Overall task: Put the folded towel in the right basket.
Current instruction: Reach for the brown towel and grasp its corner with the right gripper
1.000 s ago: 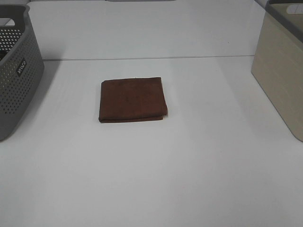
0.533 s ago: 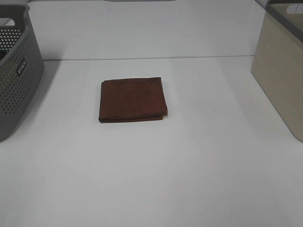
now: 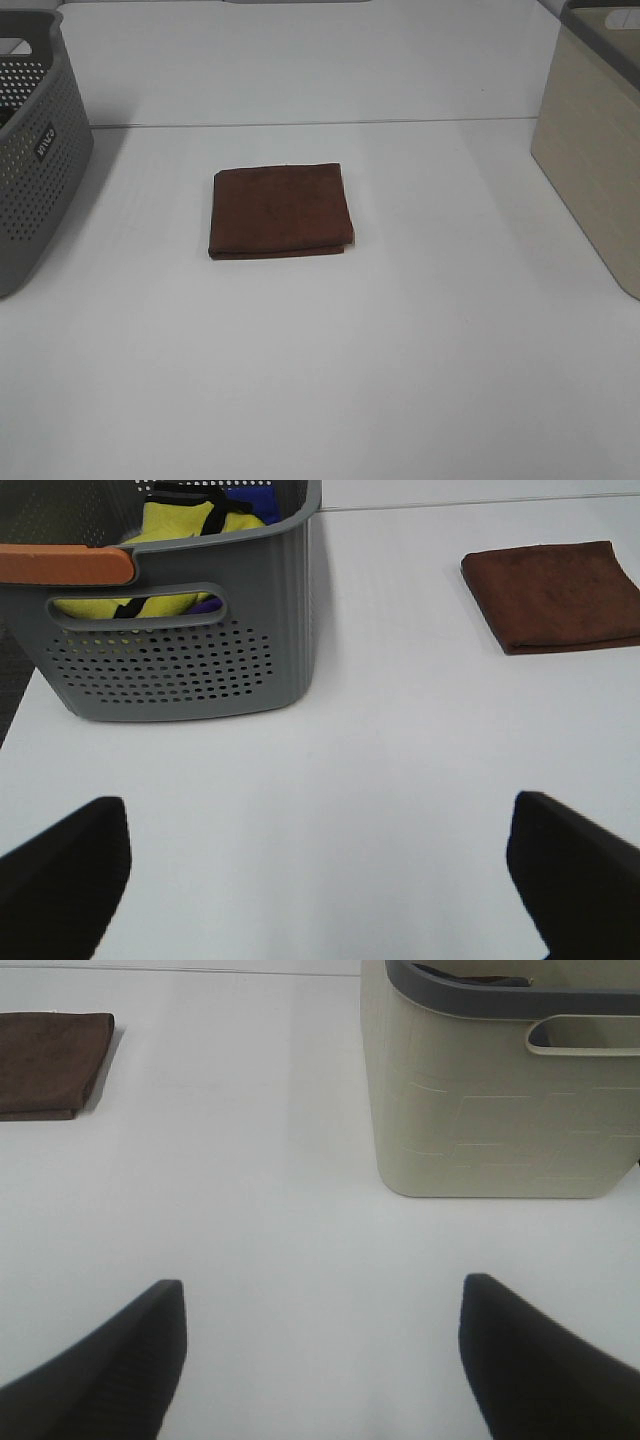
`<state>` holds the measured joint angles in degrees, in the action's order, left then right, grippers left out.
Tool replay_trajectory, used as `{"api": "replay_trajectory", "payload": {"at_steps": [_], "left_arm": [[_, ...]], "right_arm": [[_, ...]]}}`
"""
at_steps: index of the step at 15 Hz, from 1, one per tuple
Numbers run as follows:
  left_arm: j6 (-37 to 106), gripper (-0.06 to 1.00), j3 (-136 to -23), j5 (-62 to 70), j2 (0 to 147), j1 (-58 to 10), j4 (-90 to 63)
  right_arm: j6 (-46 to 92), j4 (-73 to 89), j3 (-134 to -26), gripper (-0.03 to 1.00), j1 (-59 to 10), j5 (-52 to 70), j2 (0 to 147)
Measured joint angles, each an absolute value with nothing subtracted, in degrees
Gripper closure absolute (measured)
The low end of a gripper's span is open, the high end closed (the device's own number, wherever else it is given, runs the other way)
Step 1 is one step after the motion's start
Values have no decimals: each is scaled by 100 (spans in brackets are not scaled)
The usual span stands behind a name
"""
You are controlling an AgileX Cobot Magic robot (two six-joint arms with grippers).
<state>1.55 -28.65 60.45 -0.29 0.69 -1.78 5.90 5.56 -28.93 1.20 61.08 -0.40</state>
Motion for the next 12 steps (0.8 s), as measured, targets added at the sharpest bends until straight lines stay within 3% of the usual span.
{"api": "replay_trajectory", "payload": {"at_steps": [12], "left_arm": [[155,-3,-2865,6045,-29,69,-178]], "right_arm": [[590,556,-2893,25,120,6108,-40]]}}
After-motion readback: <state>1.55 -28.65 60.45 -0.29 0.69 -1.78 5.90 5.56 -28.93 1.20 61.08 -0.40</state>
